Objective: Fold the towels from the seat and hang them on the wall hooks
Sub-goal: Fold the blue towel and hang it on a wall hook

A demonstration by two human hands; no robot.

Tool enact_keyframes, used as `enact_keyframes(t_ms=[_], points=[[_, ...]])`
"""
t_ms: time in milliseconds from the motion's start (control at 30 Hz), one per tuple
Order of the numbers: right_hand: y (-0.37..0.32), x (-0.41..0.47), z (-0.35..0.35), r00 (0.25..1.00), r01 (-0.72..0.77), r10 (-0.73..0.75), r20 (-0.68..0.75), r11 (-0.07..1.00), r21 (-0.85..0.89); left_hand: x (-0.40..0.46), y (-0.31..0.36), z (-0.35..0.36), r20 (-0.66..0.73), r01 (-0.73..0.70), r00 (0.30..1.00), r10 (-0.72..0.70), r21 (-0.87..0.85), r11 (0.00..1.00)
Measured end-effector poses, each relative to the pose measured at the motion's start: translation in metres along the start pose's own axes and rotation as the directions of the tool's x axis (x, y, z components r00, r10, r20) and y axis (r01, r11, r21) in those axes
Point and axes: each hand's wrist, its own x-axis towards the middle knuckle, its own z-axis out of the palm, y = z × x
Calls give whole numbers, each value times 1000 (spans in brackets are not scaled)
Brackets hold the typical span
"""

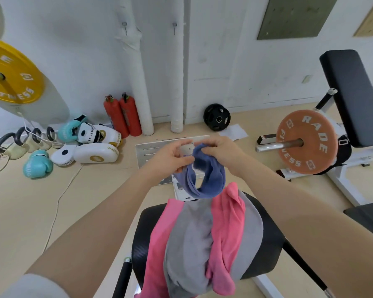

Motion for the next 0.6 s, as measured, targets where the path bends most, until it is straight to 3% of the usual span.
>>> enact_keyframes(t_ms=[67,200,433,600], points=[[-2,3,4,997,40,-33,74,994,-103,3,0,1,46,19,999,-20,29,999],[0,10,10,998,53,-59,-36,986,-157,9,-4,4,-5,76,997,-76,-38,996],[0,6,16,976,185,-141,165,937,-295,12,-12,5,17,133,991,-132,-126,983],[13,0,16,990,134,-144,3,915,-380,11,-11,9,-122,104,983,-138,-252,962]])
